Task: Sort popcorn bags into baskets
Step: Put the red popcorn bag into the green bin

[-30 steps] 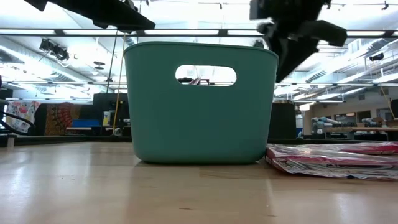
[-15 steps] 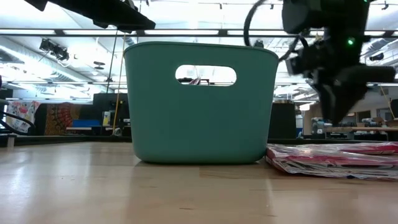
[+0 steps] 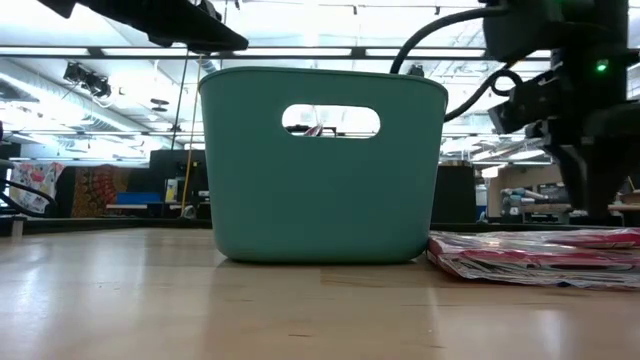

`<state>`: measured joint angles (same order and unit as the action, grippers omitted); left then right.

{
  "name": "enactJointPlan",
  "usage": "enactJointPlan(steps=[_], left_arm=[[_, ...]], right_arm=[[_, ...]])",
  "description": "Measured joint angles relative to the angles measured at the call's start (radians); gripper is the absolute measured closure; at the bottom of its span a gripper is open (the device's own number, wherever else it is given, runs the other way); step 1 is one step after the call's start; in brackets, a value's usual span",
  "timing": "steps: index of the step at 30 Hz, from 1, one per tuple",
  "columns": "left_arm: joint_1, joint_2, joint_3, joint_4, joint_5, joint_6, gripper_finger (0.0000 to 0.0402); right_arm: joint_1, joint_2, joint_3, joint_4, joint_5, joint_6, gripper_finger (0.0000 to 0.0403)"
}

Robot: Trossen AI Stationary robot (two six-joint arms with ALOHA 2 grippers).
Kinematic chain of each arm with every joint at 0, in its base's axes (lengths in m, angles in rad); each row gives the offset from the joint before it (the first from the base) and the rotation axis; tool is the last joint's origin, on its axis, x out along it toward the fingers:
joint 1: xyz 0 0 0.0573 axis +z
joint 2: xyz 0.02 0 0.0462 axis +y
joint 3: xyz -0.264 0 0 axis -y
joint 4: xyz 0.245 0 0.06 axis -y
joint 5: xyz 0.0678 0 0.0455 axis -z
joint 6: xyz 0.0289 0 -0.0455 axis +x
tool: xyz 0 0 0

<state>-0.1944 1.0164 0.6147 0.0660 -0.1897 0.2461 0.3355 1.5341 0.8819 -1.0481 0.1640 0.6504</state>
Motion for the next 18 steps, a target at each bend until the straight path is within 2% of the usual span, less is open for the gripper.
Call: enactJointPlan(steps=[8,18], left_arm=[[0.0,0.0,0.0,-0.019,0.0,-0.026,0.0251],[0.0,0.0,0.0,-0.018,0.0,-0.026,0.0251]], right_arm=[[0.057,0.0,-0.087,0.016,-0.047,0.084,0.0246],[0.068,0.0,-0.15,0.018,0.029,0.072,0.0246]])
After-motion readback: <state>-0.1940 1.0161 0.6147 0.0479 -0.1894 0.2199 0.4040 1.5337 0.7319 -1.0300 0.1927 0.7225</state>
